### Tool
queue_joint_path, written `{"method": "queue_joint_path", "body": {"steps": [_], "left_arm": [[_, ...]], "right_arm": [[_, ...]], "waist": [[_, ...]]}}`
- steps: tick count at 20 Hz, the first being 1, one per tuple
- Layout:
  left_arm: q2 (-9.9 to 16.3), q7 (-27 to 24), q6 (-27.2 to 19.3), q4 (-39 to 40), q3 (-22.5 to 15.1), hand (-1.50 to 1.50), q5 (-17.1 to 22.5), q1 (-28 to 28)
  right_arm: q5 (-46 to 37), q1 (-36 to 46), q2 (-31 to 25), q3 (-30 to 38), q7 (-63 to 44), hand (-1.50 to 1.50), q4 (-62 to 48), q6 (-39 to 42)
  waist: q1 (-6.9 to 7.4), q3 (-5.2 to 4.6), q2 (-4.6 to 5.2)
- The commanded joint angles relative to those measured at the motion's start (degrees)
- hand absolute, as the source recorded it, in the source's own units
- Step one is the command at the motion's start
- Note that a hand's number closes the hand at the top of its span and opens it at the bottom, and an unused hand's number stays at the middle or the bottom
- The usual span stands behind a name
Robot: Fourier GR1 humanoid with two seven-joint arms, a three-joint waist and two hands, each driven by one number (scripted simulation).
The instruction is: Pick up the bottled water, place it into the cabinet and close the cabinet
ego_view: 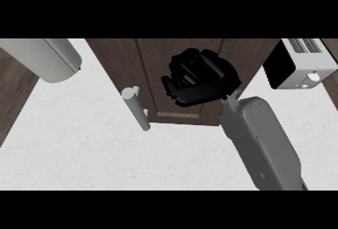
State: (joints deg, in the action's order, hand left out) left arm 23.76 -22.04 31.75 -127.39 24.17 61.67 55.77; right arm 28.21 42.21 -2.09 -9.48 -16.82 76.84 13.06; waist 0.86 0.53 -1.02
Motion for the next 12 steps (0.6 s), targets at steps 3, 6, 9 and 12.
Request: {"method": "queue_joint_path", "body": {"steps": [3,6,9,12], "left_arm": [[-0.4,2.1,3.0,0.2,1.5,-1.50,1.9,0.3],[-1.0,3.7,0.1,-3.5,1.4,-1.50,2.9,1.3],[-0.3,4.5,1.7,-1.5,0.6,-1.50,3.0,-0.3],[-0.5,4.7,0.5,-1.4,0.7,-1.50,2.0,-1.9]], "right_arm": [[0.1,10.8,0.6,4.5,-0.6,1.50,-11.1,-0.9],[1.0,10.4,2.0,4.3,0.5,1.50,-12.6,-0.1],[3.1,12.2,2.0,3.2,0.9,1.50,-12.9,0.5],[4.2,12.8,2.0,2.1,0.0,1.50,-11.9,-1.3]], "waist": [[1.44,-0.54,1.32],[1.74,-0.50,1.44],[2.12,-0.55,1.54],[2.08,-0.57,1.47]]}}
